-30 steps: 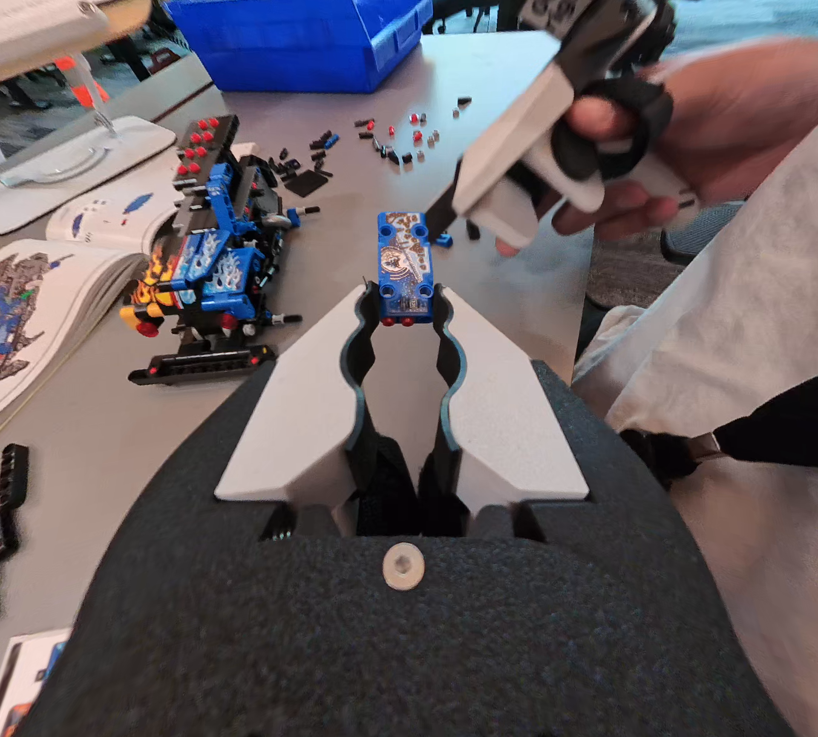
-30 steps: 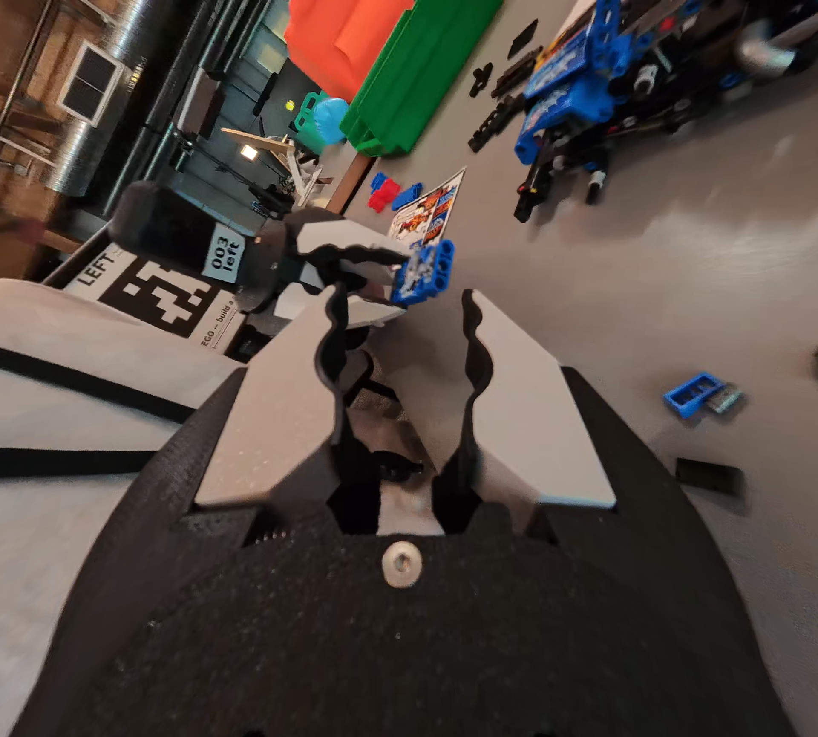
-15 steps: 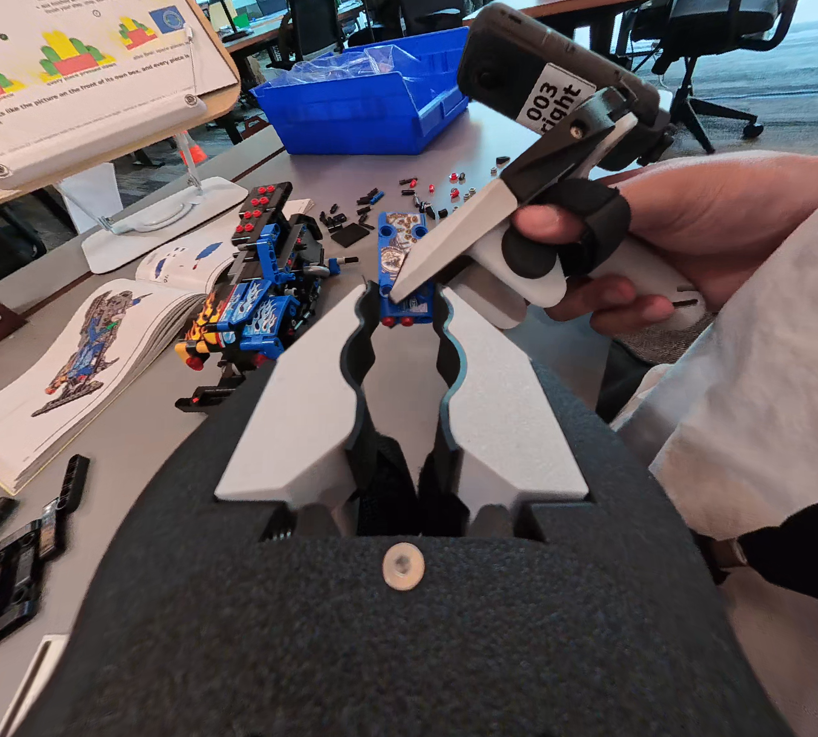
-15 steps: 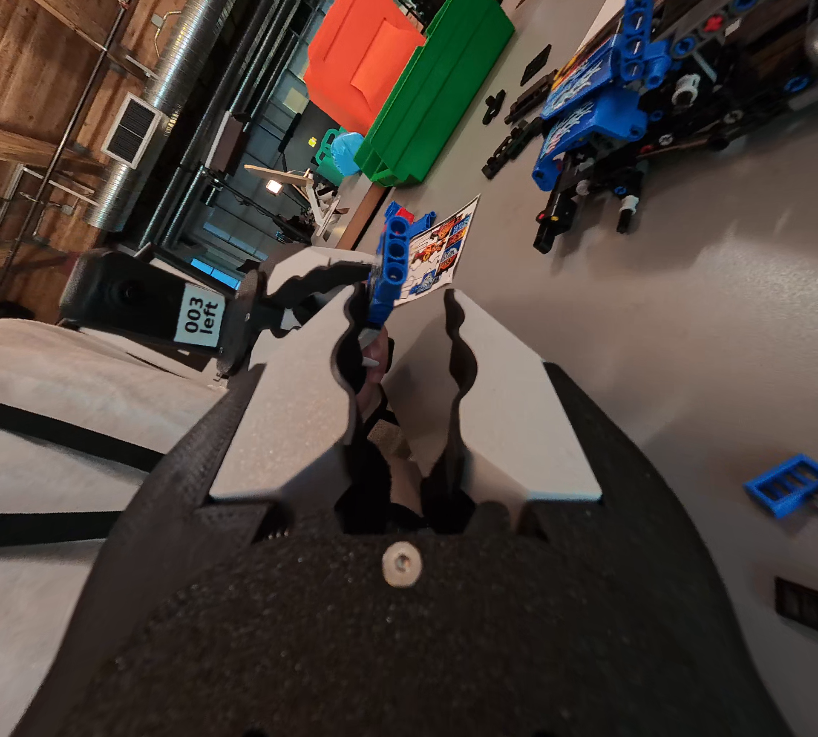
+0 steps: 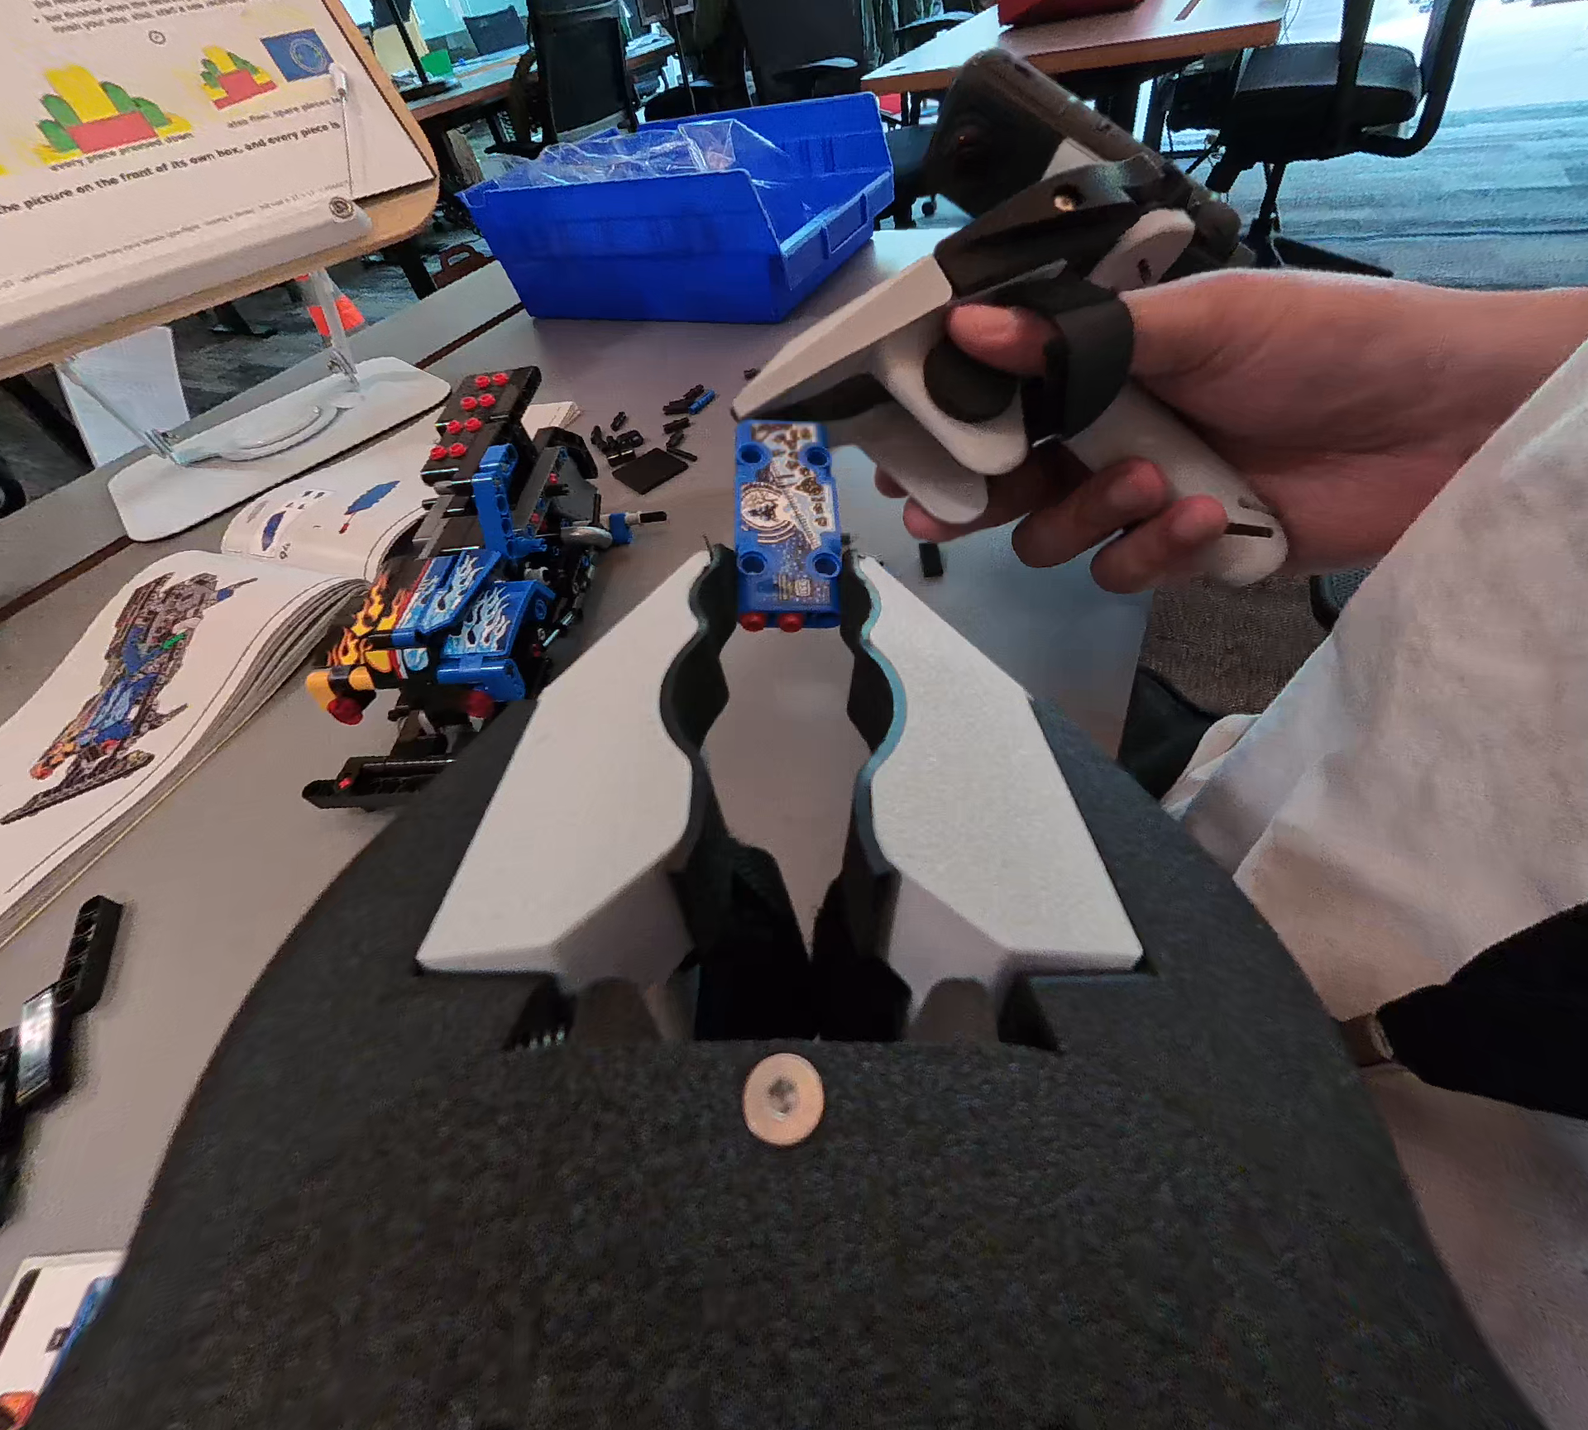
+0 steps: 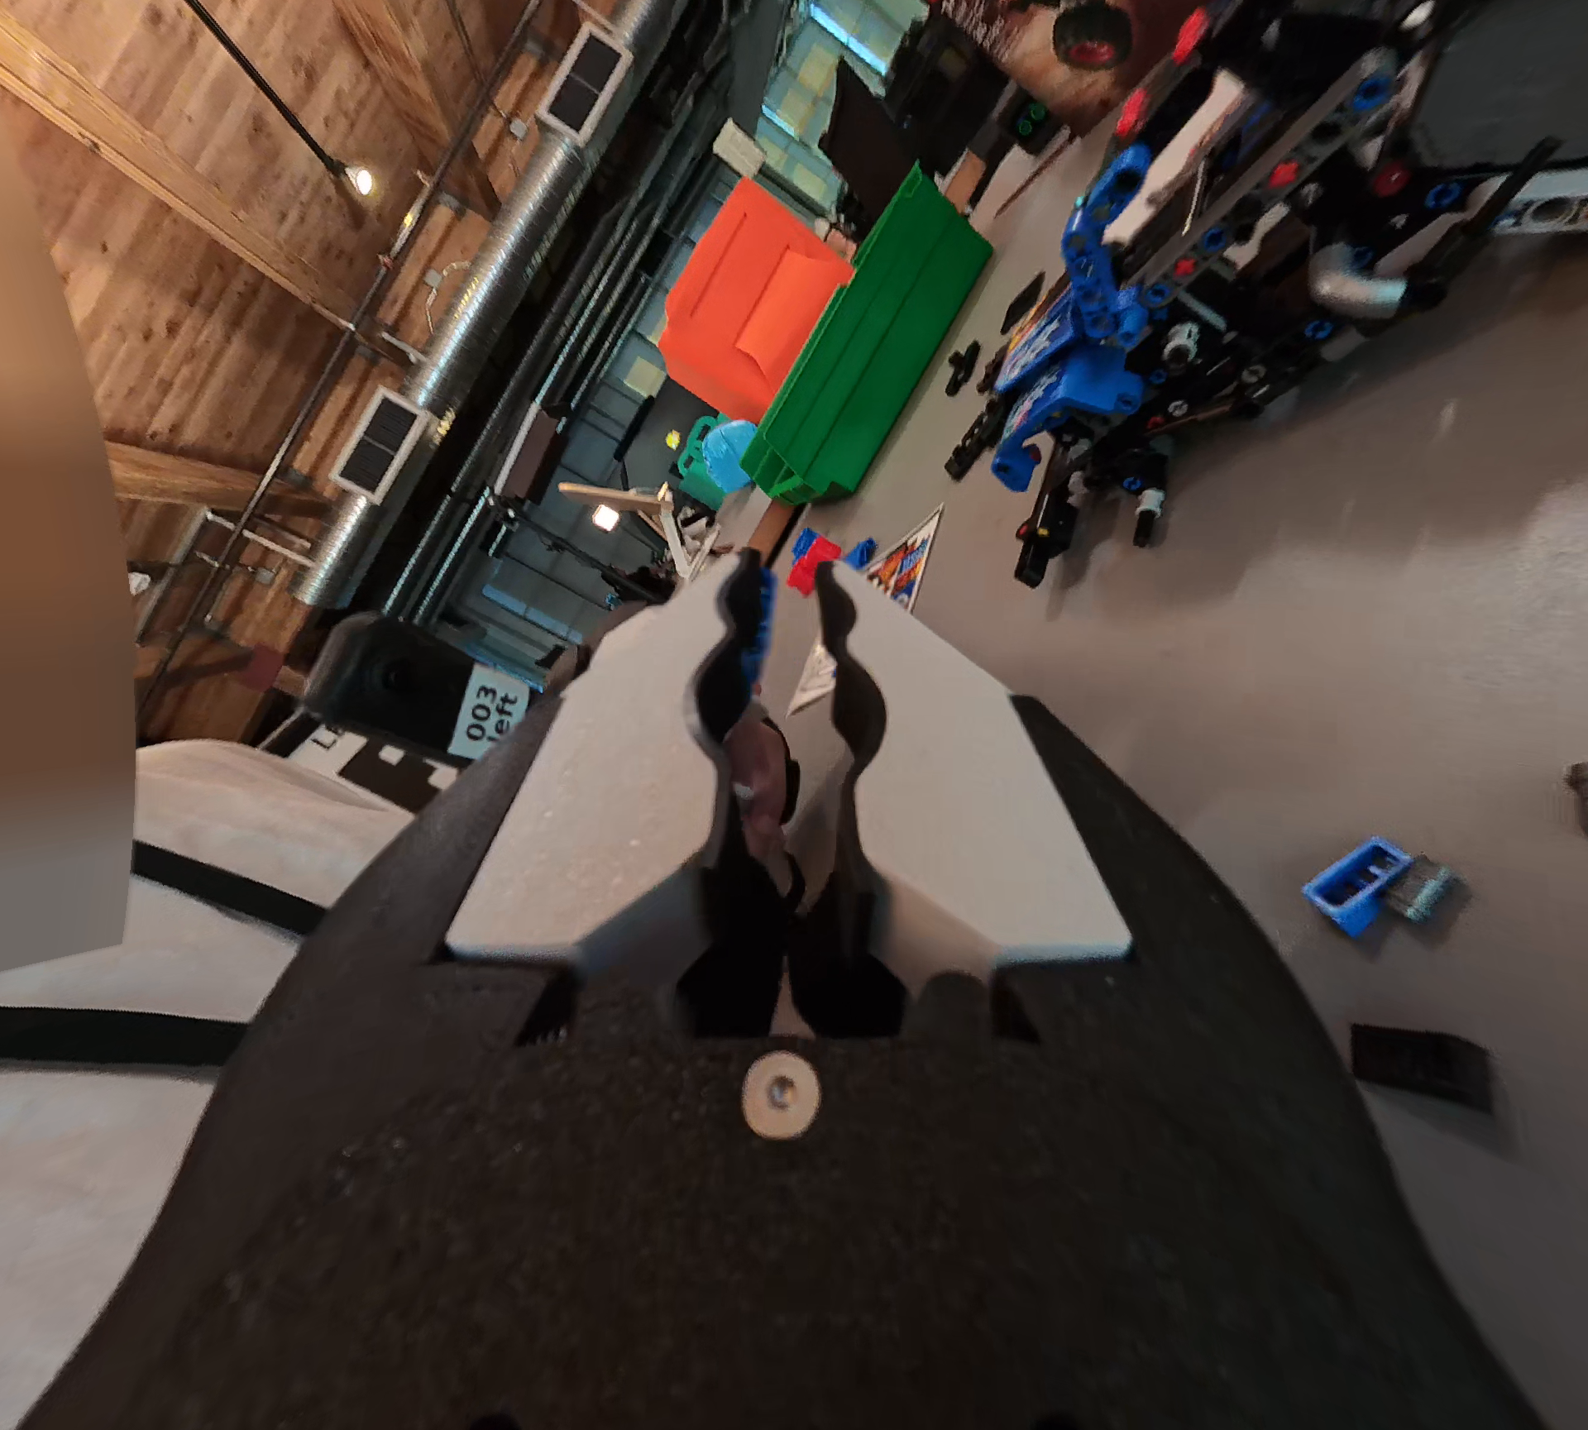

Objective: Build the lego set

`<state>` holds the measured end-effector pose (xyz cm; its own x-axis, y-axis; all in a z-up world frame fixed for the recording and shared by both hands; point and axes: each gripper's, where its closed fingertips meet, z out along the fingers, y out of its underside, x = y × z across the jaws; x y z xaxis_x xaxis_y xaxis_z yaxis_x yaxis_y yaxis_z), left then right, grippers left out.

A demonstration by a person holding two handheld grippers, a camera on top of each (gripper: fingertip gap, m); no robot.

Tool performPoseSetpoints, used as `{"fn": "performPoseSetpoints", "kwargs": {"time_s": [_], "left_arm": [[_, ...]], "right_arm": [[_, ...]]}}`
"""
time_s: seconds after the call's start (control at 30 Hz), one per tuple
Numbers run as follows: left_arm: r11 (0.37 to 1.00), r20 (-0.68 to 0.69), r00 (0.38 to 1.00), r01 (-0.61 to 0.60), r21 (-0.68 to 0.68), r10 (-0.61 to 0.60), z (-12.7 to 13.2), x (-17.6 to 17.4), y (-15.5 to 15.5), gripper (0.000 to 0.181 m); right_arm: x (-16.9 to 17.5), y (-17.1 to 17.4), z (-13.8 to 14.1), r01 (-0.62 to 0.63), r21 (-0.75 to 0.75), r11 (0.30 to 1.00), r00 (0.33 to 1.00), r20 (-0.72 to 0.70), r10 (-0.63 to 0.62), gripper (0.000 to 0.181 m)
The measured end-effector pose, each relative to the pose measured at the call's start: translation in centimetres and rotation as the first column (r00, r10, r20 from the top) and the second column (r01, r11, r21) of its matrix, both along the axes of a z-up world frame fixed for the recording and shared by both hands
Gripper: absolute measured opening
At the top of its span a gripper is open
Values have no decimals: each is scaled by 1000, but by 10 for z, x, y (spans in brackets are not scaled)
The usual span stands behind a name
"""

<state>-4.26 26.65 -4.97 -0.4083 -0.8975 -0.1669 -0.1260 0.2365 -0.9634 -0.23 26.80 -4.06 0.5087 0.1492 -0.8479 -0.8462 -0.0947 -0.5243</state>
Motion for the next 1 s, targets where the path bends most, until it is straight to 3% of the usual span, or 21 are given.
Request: {"fn": "performPoseSetpoints", "kwargs": {"time_s": [0.03,0.13,0.3,0.47,0.6,0.73,0.83,1.0], "left_arm": [[1000,0,1000,0,-8,0,0,-1,0,22],[1000,-10,1000,-8,-28,7,0,-1,4,22],[999,-10,1000,-3,-42,2,1,-1,4,22],[1000,-12,1000,2,-10,-2,-2,-1,1,22],[1000,-9,1000,14,-17,-14,0,-4,-1,22],[1000,-26,1000,5,-19,-6,-3,-2,3,22],[1000,-41,999,11,-16,-12,-8,1,5,23],[999,-45,998,49,22,-47,-12,6,4,22]], "right_arm": [[6,-3,3,26,23,999,1000,-6,-26,3],[12,-10,10,22,57,998,999,-27,-21,15],[-20,1,0,-96,0,995,995,-7,96,30],[-20,7,-7,-105,-12,994,994,-23,105,19],[7,0,2,-17,24,1000,999,-28,18,5],[12,-4,4,-16,15,1000,1000,-3,16,21],[-11,1,-7,-125,-39,991,992,-3,125,29],[-16,5,-12,-148,-15,989,988,-44,148,8]]}}
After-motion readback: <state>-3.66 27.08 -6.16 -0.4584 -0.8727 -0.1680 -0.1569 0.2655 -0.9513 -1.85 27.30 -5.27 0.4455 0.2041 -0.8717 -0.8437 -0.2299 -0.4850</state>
